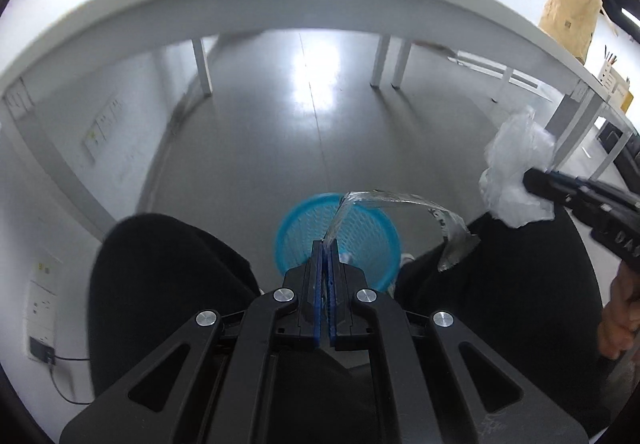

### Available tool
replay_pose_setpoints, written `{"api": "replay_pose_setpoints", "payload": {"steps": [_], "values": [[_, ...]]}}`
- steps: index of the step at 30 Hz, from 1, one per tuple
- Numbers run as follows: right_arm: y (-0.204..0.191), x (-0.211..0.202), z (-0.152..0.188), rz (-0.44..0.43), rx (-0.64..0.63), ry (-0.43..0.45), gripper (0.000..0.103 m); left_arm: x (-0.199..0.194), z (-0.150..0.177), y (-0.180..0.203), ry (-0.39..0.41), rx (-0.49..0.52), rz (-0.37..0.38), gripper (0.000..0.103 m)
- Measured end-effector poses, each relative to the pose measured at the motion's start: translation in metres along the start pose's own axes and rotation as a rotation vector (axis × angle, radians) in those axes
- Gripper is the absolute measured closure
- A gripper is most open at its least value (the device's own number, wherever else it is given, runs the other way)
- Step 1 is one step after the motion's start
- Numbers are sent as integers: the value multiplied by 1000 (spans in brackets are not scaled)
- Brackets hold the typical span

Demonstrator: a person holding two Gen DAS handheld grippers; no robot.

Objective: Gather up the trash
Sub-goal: 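Carry both held plastic pieces down over the blue wastebasket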

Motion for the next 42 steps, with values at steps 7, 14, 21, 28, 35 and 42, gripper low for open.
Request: {"api": "replay_pose_setpoints", "payload": {"steps": [7,14,21,28,35,42], "values": [[25,32,14,-15,91,-38,95,28,3,-6,-51,-3,-17,102],[23,53,7,-19,58,-69,95,85,-5,-18,-175,-91,-18,102],[47,98,11,-28,139,-154,95,141,-12,-20,-276,-146,-31,102],[63,136,12,-13,155,-183,95,185,-9,-24,-404,-198,-19,102],[78,178,12,4,192,-254,95,238,-8,-23,-534,-220,-20,102],[106,223,16,23,255,-342,95,280,0,-6,-633,-191,-29,102]]}}
Point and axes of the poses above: each gripper's, at about its wrist camera, not at the fingertips, and x roughly the way its jaws point, y to its right, z to its underside, the point moved 5 cm from there along x, roughly the way its jaws point, and after that the axes turned 12 degrees about -z, right-handed, at the moved point
